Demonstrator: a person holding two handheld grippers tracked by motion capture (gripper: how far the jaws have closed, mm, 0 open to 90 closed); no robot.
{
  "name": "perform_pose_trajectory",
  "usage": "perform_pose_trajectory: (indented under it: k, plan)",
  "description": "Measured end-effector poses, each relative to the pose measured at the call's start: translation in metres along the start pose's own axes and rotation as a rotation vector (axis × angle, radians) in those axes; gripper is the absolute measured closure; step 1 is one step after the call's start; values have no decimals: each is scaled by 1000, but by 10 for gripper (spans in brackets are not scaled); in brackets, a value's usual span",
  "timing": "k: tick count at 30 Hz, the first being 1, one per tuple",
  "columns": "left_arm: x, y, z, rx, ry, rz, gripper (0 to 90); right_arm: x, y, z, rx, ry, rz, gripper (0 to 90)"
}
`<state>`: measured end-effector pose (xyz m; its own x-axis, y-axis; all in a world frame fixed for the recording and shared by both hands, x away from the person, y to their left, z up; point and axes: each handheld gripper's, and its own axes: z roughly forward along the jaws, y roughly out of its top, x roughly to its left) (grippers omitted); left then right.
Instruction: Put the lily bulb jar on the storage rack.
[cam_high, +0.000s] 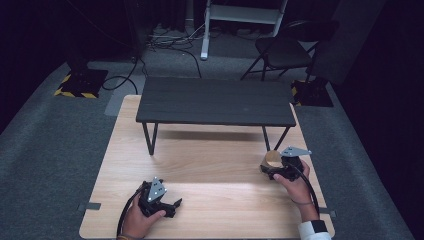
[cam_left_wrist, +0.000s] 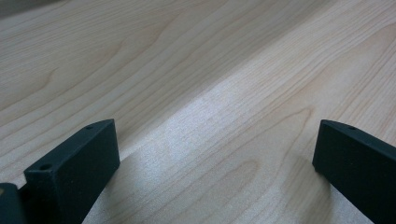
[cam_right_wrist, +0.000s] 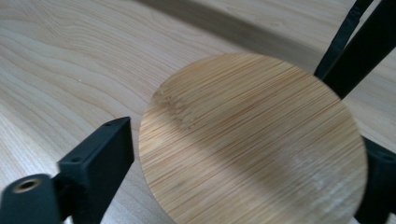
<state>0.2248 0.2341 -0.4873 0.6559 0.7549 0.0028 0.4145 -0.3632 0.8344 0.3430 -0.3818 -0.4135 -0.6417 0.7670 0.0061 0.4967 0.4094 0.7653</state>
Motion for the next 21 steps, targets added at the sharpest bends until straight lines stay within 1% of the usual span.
perform_pose_trajectory:
  k: [2, 3, 5, 8, 12, 13, 15, 17, 19, 21]
  plan:
    - [0, 0, 0, 0, 0, 0, 5, 3, -1, 1, -1, -19, 1, 178]
    - [0, 0, 0, 0, 0, 0, 5, 2, -3, 0, -14, -19, 11, 242]
    - [0, 0, 0, 0, -1, 0, 5, 1, -3, 0, -16, -15, 10, 243]
    - [0, 0, 0, 0, -1, 1, 5, 2, -2, 0, -16, -21, 16, 245]
    - [0, 0, 0, -1, -1, -2, 5, 4, 2, -2, 0, -20, 16, 247]
    - [0, 0, 0, 0, -1, -2, 5, 6, 4, -3, 0, -22, 9, 247]
    - [0, 0, 0, -1, -1, -2, 5, 9, 5, -7, -13, -25, 7, 247]
    - [0, 0, 0, -1, -1, -2, 5, 12, 11, -14, -15, -22, 5, 248]
    - [0, 0, 0, -1, -1, 0, 5, 19, 18, -21, -27, -35, -20, 248]
    - [0, 0, 0, 0, -1, 1, 5, 22, 28, -29, -36, -24, -32, 248]
